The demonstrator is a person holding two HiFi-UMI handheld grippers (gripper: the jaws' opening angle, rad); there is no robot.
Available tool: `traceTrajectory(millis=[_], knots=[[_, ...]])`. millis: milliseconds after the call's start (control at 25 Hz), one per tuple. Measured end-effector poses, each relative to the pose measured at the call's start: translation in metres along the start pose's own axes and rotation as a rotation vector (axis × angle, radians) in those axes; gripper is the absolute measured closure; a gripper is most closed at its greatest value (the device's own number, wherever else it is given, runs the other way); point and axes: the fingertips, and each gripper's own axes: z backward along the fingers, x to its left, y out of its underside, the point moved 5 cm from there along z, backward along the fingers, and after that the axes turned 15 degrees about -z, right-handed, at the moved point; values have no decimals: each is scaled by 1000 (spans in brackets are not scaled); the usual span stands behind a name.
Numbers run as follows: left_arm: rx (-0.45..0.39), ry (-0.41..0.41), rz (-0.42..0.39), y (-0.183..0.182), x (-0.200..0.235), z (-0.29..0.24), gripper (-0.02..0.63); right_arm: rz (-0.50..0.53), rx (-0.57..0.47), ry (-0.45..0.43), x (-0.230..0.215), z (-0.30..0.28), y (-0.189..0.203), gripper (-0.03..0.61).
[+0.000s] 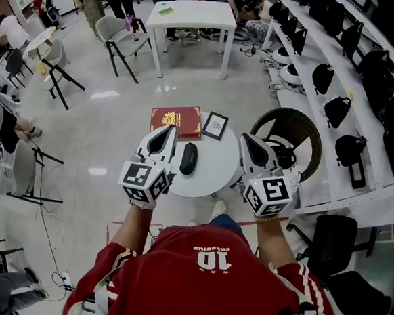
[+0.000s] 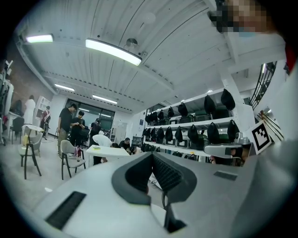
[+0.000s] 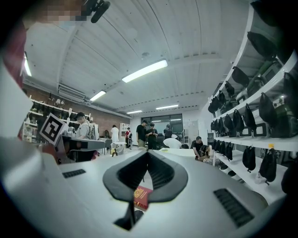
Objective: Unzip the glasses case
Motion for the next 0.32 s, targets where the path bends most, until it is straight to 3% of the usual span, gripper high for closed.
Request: traceTrajectory(millis=[320], knots=[[6,8,5,3,-1,-2,606,-3,-2,4,-3,0,-1,563]])
